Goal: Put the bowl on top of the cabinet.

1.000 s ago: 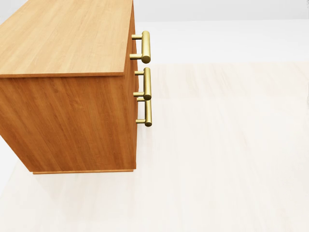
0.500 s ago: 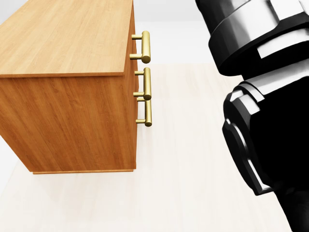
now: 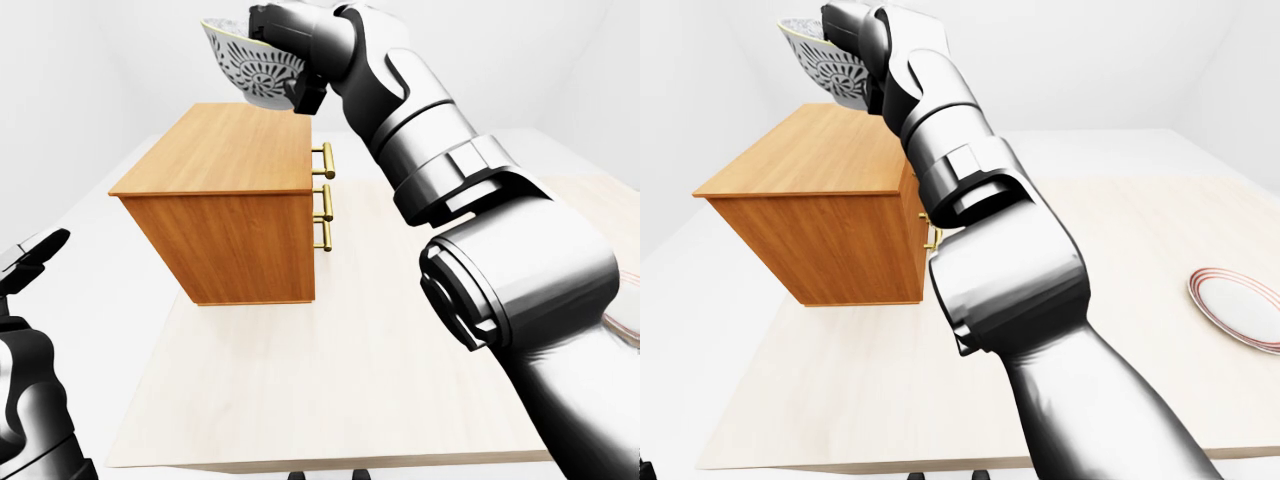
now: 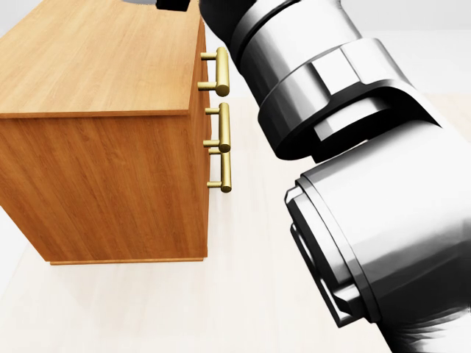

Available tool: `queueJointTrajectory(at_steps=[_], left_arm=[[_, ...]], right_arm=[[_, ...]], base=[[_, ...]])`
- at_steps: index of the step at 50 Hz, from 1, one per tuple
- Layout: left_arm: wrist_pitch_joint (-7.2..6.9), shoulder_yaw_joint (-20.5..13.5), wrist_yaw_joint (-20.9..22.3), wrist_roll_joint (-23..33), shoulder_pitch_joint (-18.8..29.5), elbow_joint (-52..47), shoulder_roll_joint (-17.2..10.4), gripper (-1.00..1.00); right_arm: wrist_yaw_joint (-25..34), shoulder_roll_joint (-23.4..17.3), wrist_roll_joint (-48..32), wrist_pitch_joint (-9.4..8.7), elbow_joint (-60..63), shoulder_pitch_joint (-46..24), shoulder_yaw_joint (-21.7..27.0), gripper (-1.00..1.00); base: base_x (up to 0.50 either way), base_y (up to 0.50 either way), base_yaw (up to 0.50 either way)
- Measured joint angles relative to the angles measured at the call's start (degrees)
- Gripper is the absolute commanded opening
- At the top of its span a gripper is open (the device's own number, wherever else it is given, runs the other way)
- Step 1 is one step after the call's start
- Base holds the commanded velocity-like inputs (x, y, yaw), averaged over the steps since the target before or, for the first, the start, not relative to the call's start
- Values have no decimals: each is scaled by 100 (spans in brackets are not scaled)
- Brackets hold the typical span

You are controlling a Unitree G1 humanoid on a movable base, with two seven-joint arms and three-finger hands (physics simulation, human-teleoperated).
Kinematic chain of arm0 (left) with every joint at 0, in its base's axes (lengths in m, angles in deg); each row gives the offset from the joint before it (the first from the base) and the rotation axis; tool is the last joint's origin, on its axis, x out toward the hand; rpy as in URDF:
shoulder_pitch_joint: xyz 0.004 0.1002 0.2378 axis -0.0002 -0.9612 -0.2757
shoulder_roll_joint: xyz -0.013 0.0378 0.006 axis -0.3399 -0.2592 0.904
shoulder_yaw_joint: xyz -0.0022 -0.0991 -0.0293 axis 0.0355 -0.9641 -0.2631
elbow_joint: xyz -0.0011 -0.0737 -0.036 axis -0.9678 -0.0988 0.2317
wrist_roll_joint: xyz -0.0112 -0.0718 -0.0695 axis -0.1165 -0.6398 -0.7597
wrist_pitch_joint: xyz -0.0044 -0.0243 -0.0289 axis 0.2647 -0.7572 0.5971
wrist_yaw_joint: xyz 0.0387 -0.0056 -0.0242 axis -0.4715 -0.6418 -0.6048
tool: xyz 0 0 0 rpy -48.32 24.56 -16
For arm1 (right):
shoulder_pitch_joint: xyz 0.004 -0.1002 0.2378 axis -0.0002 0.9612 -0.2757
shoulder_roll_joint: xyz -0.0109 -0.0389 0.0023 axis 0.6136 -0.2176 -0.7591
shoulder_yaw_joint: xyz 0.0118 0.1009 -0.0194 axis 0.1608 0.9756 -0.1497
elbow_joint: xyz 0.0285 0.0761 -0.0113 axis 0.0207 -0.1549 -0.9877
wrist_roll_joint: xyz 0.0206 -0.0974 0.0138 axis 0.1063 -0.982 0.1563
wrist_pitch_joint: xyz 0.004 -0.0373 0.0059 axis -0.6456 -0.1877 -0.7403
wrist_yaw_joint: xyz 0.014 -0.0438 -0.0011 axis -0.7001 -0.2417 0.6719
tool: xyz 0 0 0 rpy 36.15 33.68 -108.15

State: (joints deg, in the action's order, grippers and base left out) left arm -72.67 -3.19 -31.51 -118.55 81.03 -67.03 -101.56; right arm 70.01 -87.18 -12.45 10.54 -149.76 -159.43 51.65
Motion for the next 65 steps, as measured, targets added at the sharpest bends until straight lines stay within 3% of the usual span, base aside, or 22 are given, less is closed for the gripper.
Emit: queueJointTrajectory(at_steps=[22, 52, 53, 55, 56, 65], left_arm=[[0, 8, -15, -19, -12, -22, 14, 100], [0, -12, -19, -46, -15, -30, 4, 100], [0, -13, -19, -47, -15, -30, 3, 100], [0, -14, -19, -48, -15, -27, 1, 100], [0, -13, -18, -48, -13, -23, 0, 100], [0, -3, -18, -45, -9, -9, -1, 100]], right_arm=[[-11, 435, 358, 51, 72, 496, -189, -100], [-43, 471, 364, 45, 253, 709, -250, -100], [-50, 472, 366, 46, 253, 713, -245, -80], [-79, 470, 327, 54, 255, 699, -230, 7], [-89, 473, 308, 59, 246, 712, -222, 96], [-244, 496, 207, 117, 179, 707, -188, 100]], base=[[0, 0, 0], [0, 0, 0], [0, 0, 0], [0, 0, 0], [0, 0, 0], [0, 0, 0]])
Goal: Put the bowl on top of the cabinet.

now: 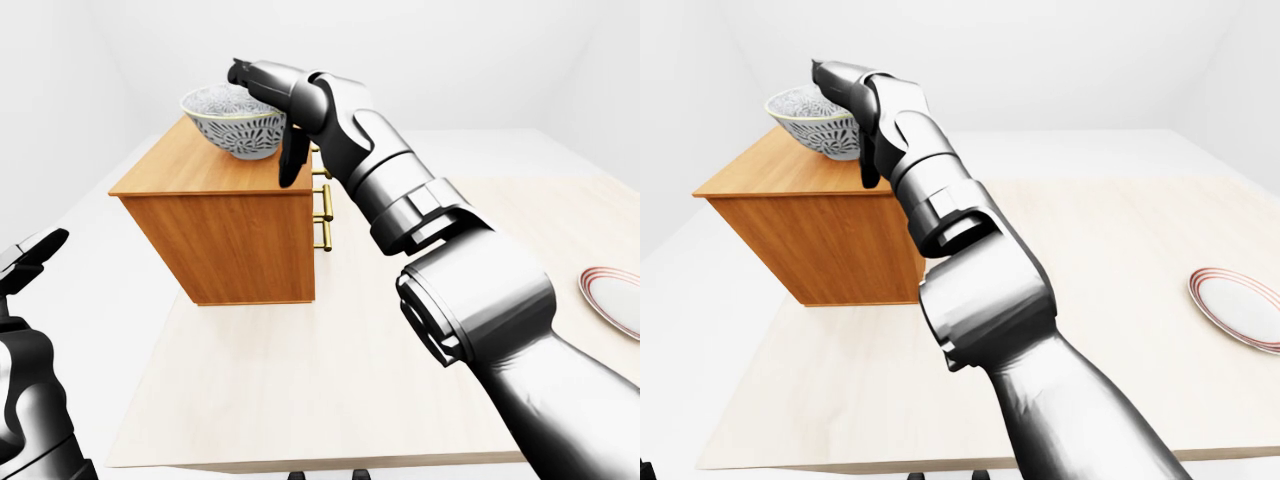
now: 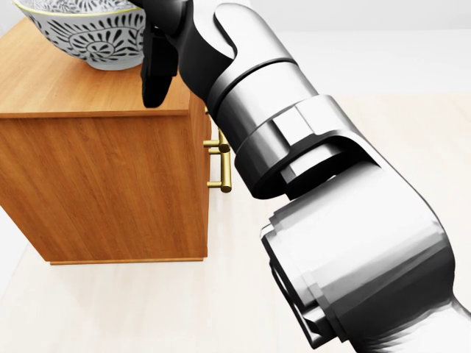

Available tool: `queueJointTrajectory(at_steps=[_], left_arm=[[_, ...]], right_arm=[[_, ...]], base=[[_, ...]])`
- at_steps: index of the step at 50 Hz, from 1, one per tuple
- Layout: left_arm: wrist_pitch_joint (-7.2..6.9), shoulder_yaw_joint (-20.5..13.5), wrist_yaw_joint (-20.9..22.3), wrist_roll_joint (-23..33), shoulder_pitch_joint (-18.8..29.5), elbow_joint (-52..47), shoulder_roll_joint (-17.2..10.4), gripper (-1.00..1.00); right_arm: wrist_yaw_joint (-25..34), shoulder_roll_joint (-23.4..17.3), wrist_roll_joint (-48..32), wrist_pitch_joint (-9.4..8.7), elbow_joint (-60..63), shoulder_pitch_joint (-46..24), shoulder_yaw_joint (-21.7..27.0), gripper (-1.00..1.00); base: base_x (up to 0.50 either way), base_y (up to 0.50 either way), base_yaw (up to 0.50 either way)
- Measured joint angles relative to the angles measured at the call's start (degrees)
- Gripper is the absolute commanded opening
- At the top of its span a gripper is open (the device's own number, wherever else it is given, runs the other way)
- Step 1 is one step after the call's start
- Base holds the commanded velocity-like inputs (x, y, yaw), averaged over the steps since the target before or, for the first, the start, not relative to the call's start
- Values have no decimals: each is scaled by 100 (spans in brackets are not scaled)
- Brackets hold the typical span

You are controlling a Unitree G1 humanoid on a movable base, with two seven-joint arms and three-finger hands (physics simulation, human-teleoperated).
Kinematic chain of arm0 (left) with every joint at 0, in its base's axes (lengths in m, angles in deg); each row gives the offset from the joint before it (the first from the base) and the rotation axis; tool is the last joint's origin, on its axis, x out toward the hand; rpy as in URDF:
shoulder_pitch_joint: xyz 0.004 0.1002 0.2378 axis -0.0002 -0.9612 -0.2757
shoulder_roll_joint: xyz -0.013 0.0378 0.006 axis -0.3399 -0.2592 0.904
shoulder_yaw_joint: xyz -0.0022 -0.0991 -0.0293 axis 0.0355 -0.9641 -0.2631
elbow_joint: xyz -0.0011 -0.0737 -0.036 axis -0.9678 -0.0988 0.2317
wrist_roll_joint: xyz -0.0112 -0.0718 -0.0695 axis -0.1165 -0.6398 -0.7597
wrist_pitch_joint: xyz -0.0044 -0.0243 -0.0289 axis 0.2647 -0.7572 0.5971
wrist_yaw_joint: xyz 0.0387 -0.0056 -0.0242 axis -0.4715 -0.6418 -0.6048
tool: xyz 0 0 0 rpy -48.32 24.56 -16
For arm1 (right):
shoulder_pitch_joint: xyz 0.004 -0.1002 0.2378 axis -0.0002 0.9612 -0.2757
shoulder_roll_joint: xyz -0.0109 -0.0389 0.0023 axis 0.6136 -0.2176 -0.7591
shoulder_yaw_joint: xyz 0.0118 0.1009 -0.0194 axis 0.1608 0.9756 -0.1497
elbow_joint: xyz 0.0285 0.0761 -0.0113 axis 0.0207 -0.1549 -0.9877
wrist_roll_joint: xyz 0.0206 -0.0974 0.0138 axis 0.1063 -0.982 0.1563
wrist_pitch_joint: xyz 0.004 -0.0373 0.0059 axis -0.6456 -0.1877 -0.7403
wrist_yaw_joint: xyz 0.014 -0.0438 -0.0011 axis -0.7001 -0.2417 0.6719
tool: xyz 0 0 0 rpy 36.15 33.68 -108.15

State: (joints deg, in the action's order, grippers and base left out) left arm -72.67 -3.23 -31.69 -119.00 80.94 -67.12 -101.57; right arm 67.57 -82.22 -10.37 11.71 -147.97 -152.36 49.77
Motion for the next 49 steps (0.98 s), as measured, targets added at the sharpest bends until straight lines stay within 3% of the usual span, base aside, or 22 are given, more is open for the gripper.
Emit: queueJointTrajectory(at_steps=[12, 28, 40, 49], left_arm=[[0, 4, -5, -2, -1, -6, -1, 100], [0, 9, -15, 6, -15, -67, 18, 100], [0, 5, -9, 19, -23, -90, 32, 100], [0, 9, 1, 32, -24, -80, 39, 100]], right_arm=[[-167, 80, 154, 102, 38, -535, 81, 100], [-90, 196, 711, 113, 289, -1967, 194, 100], [-68, 188, 1190, -117, 615, -1979, 251, 100], [-262, 83, 1505, -117, 817, -1979, 302, 100]], base=[[0, 0, 0], [0, 0, 0], [0, 0, 0], [0, 0, 0]])
